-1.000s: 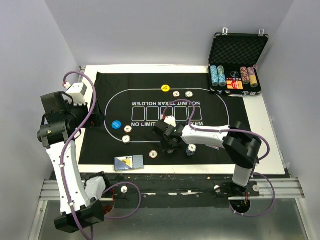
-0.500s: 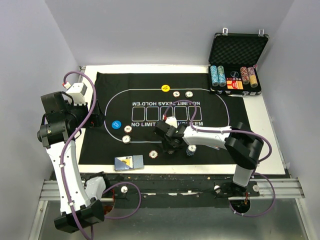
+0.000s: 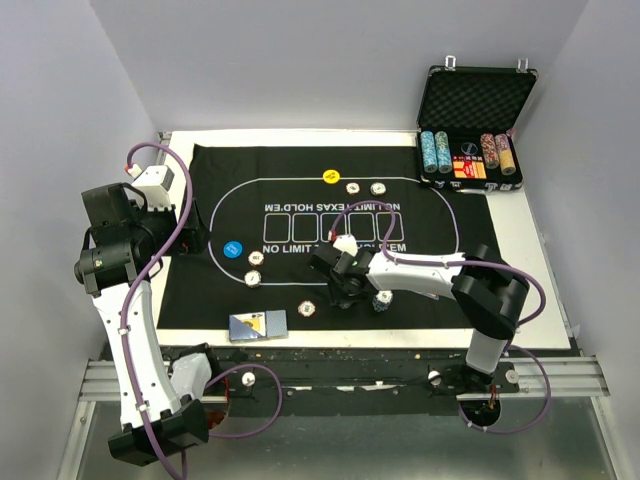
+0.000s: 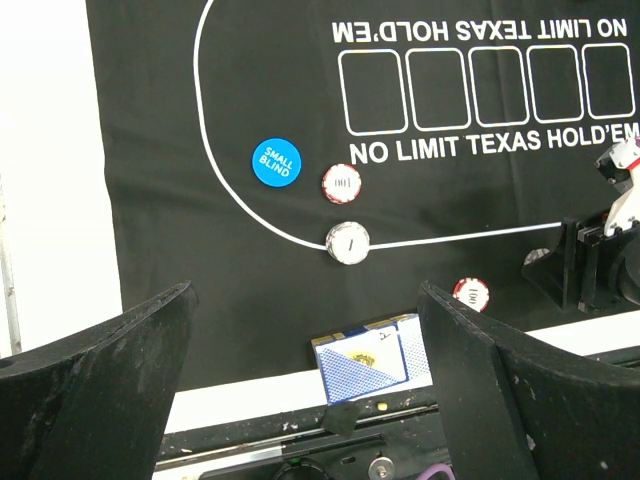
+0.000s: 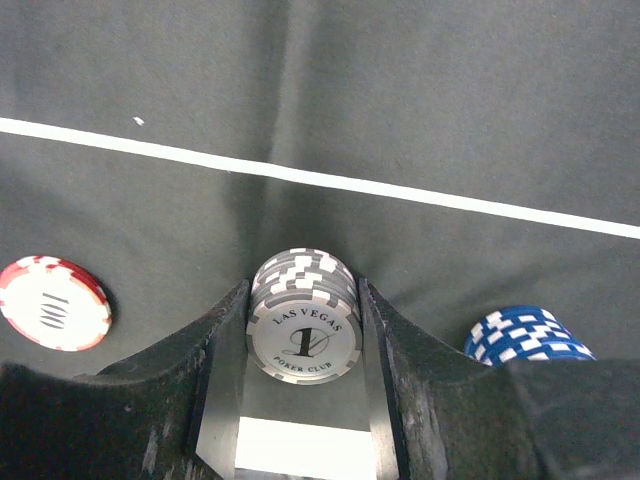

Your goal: Distribute texas hold em gaming equipment

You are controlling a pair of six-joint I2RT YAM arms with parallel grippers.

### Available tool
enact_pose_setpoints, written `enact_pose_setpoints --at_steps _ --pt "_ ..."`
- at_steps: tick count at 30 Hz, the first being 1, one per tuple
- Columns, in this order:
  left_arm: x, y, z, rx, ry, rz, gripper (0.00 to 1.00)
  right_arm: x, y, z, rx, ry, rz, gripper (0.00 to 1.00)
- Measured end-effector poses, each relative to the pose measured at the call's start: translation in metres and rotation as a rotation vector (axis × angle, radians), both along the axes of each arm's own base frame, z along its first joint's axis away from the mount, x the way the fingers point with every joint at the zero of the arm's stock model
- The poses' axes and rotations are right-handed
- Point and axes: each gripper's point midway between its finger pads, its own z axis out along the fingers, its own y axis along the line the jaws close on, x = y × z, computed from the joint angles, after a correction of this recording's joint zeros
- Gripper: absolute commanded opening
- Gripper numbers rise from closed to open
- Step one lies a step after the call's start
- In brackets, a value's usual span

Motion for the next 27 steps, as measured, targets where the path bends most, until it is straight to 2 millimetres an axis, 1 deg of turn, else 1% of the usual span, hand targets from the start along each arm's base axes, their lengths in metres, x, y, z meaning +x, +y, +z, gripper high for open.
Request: enact_pose_setpoints --at_steps 3,7,10,12,15,18,19,20,22,25,27 --pt "0.0 0.0 0.0 0.0 0.0 0.0 0.99 -0.003 -0.006 0.002 -0.027 0.015 0.0 0.38" --pt "0.0 0.0 0.0 0.0 0.0 0.0 0.99 -0.002 -0.008 0.011 -0.049 0.012 -0.002 0.37" --pt "0.0 0.0 0.0 0.0 0.0 0.0 0.99 0.005 -0.004 0.025 -0.033 -0.01 -0.009 0.36" --pt "0.0 0.0 0.0 0.0 0.0 0.0 0.99 0.012 -0.003 0.036 -0.015 -0.031 -0.018 0.36" --pt "0.0 0.001 0.0 0.0 0.0 0.002 0.99 0.024 -0.009 0.045 -0.002 -0.051 -0.04 0.36" --pt "0.0 0.001 0.0 0.001 0.0 0.005 0.99 0.047 -0.03 0.053 0.0 -0.071 -0.102 0.36" --pt "0.0 0.001 0.0 0.001 0.0 0.005 0.99 0.055 -0.043 0.052 -0.007 -0.076 -0.127 0.36" --pt "0.0 0.001 0.0 0.001 0.0 0.005 0.99 0.064 -0.056 0.055 -0.004 -0.082 -0.167 0.36" --pt "0.0 0.002 0.0 0.001 0.0 0.006 0.99 0.078 -0.091 0.054 -0.019 -0.086 -0.241 0.36" --pt "0.0 0.002 0.0 0.001 0.0 0.006 0.99 0.087 -0.142 0.048 -0.057 -0.083 -0.346 0.36" --pt "0.0 0.002 0.0 0.001 0.0 0.006 0.99 0.086 -0.169 0.043 -0.082 -0.072 -0.401 0.36"
